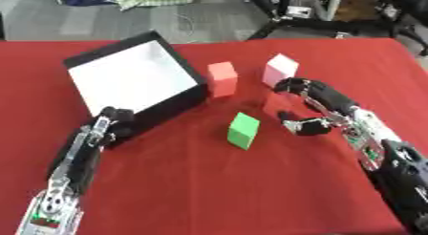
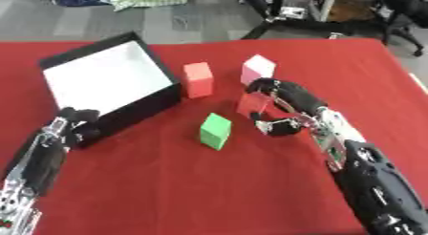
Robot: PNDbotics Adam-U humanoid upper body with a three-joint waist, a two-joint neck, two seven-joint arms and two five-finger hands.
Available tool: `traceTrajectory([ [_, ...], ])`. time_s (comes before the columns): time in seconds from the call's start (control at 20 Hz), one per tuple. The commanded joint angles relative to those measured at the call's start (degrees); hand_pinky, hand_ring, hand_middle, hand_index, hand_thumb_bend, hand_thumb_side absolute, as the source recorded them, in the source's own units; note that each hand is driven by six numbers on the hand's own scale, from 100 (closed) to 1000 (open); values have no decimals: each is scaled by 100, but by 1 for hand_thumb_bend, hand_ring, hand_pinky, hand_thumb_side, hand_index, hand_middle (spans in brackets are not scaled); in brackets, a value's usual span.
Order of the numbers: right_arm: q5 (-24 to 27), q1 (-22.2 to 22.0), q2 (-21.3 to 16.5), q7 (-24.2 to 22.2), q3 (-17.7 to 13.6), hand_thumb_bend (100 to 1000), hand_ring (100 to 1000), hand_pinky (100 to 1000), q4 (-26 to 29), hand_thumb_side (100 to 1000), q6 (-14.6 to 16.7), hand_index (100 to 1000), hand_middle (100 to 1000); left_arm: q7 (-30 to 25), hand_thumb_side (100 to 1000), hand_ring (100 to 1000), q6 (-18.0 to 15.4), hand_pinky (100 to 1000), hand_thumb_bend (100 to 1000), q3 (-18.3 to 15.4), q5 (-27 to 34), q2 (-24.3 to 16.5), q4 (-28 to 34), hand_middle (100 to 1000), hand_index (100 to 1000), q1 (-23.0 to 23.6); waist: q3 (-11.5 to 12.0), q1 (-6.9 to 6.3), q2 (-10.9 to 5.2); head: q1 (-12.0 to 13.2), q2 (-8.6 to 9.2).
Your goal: Pick up objects on the table and place them in the box.
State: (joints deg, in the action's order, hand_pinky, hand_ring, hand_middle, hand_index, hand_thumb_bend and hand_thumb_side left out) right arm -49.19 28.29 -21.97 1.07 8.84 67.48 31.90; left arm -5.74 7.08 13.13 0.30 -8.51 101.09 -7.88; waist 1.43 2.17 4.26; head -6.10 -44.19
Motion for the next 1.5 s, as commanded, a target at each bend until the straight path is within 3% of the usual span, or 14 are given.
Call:
traceTrajectory([
  [0.05, 340, 130, -227, -76, -7, 100, 465, 710, 385, 226, 10, 508, 209, 5, 883, 1000, -15, 814, 100, -4, 18, -16, 124, 753, 677, -80, 5, -72, -67, -2, 7],
  [0.4, 1041, 428, -554, -463, 171, 100, 472, 730, 877, 260, -28, 517, 213, -31, 881, 1000, -15, 813, 100, 35, 18, 40, 134, 753, 677, -190, 140, -124, 23, -85, 7],
  [0.6, 1399, 779, -621, -751, 189, 100, 486, 766, 825, 278, -72, 528, 220, -101, 878, 1000, -7, 813, 100, 111, 30, 103, 146, 753, 678, -364, 372, -175, 148, -300, 7],
  [0.9, 1953, 1384, -711, -1224, 46, 100, 497, 786, 561, 305, -24, 539, 230, -337, 868, 1000, 21, 813, 100, 347, 109, 163, 170, 753, 678, -754, 1027, -177, 334, -995, 7],
  [1.25, 2563, 1844, -482, -1819, -58, 100, 530, 830, 21, 297, -76, 571, 257, -700, 868, 1000, 78, 813, 100, 694, 184, 188, 160, 753, 678, -1164, 1826, -24, 544, -2112, 7],
  [1.4, 2616, 1966, -274, -2135, -150, 100, 560, 860, -245, 291, -75, 607, 288, -811, 870, 1000, 97, 813, 100, 777, 209, 224, 141, 753, 679, -1263, 1986, 5, 584, -2415, 7],
  [1.5, 2573, 2013, -148, -2223, -177, 100, 645, 896, -343, 265, -27, 712, 394, -854, 873, 1000, 107, 813, 100, 806, 214, 242, 119, 754, 679, -1283, 2026, 28, 592, -2513, 7],
])
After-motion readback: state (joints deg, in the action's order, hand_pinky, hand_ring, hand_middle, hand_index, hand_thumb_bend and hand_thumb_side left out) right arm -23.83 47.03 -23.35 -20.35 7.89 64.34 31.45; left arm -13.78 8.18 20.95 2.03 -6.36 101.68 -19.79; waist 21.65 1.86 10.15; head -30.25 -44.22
